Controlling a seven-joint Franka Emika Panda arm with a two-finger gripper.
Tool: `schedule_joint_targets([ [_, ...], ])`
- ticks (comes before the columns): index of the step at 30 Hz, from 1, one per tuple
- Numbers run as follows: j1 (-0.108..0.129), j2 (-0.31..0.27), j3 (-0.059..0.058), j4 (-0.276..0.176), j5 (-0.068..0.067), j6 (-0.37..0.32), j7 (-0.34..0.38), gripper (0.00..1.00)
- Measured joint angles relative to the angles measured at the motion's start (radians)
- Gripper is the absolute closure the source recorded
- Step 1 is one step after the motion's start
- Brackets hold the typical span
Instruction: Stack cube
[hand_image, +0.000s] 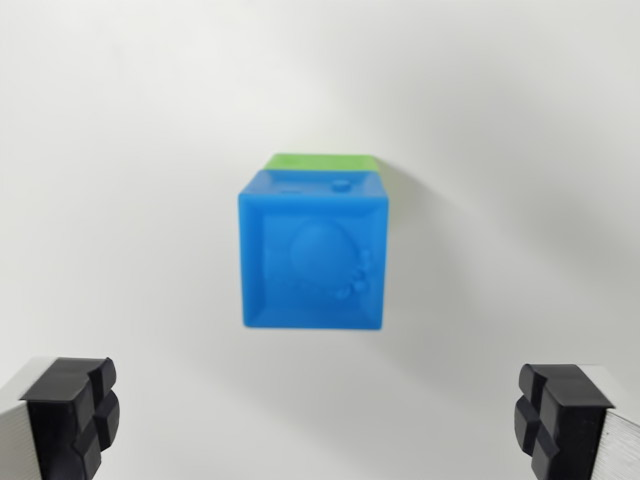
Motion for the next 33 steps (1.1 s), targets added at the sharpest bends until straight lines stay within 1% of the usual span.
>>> schedule_joint_targets([
  [13,0.0,-0.088,0.0,0.042,0.0,-0.13,0.0,0.0],
  [22,0.0,-0.133,0.0,0.084,0.0,-0.216,0.0,0.0],
  [33,0.0,-0.172,0.0,0.138,0.0,-0.309,0.0,0.0],
])
